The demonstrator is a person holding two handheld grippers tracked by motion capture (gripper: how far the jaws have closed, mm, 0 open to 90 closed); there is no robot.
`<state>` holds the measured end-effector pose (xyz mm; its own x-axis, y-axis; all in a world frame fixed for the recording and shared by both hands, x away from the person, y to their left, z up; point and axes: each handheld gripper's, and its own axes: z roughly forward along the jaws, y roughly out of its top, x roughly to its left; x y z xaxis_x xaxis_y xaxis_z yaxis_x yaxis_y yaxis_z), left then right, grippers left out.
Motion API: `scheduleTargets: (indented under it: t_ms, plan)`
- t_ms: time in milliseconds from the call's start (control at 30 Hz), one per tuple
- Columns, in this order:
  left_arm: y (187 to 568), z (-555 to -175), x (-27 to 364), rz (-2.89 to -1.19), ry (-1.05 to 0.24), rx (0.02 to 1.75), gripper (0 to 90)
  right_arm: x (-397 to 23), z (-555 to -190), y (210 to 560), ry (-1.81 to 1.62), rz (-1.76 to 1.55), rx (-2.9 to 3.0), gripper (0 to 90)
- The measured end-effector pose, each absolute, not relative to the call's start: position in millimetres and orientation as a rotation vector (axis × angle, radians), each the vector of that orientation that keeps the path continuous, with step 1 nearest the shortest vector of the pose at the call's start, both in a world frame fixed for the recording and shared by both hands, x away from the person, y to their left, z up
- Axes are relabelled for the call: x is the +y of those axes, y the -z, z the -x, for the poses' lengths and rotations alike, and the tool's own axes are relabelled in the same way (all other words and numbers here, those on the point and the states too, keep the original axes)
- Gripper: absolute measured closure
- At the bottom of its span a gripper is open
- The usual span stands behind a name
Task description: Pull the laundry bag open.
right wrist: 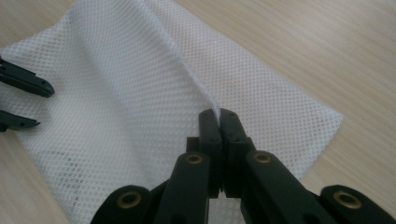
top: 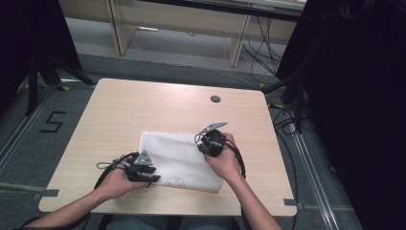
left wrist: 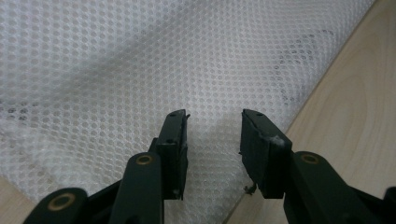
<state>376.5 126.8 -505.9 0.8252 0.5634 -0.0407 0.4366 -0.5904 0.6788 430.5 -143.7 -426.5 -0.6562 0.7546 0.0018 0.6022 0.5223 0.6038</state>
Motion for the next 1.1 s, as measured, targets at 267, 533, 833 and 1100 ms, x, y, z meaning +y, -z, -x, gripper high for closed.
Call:
scheduleTargets:
  t_ms: [267,533,833,1100]
  plan:
    - [505,-377,129,-2.269,-0.213,0.752,60.8,-145,-418,420,-0.889,-1.122,2.487,90.0]
    - [495,-377,135,-2.231,-0.232,0.767,62.1,-147,-414,418,-0.906,-1.114,2.471,90.0]
    - [474,-376,158,-2.153,-0.233,0.836,72.5,-147,-411,414,-0.941,-1.081,2.440,90.0]
    - [465,-382,199,-2.082,-0.291,0.996,85.1,-146,-407,412,-0.932,-1.085,2.446,90.0]
